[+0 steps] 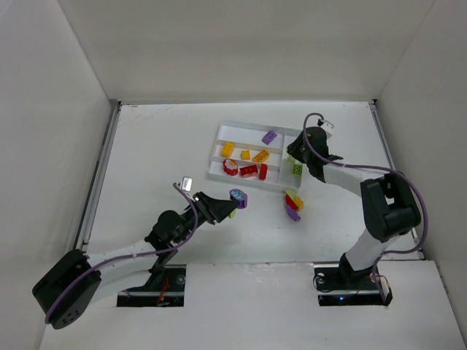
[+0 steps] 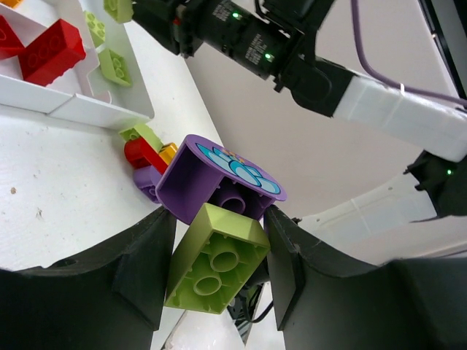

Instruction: Sort the legos into containers by color

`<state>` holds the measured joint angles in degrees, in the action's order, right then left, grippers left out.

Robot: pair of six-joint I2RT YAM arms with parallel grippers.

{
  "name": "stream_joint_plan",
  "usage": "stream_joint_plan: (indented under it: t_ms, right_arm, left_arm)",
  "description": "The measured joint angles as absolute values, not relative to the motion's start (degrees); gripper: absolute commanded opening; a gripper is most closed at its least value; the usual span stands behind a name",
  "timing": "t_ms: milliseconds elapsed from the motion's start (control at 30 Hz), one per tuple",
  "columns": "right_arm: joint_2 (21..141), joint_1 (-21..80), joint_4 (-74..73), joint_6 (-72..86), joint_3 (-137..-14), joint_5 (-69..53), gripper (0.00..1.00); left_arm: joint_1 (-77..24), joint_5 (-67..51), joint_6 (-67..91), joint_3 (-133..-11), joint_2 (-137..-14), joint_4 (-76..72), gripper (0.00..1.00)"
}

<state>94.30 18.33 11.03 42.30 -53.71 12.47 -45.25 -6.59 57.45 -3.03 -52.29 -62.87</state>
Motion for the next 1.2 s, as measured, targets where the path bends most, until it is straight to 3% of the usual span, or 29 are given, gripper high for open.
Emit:
stream_joint_plan:
  t_ms: [267, 467, 567, 733, 967, 1200]
  right_arm:
    - [101.47, 16.97, 7.66, 40.05, -59.61, 15.27, 0.46]
    - [102.91, 15.03, 7.70, 39.94, -63.51, 15.03, 0.64]
    - [102.04, 14.50, 7.73, 40.07, -63.26, 15.00, 0.65]
    - [88.40, 17.52, 8.88, 42.78, -52.16, 11.42, 0.65]
    - [64.90, 30.02, 21.19, 51.46, -34.17, -4.14, 0.80]
    - [57.25, 38.52, 23.03, 55.70, -29.10, -10.37, 0.88]
  left_arm:
    - [-45.67, -5.48, 57.08, -3.03, -52.40, -63.18, 0.29]
    - [-45.69, -5.41, 57.08, -3.03, -54.00, -64.86, 0.29]
    - [-45.69, -5.48, 57.08, -3.03, -55.31, -65.47, 0.29]
    - [-45.71, -6.39, 57.10, -3.03, -56.55, -67.57, 0.29]
    - [-43.11, -12.10, 57.10, -3.53, -56.16, -68.95, 0.29]
    - [-42.30, -13.91, 57.01, -4.71, -56.38, -69.12, 0.28]
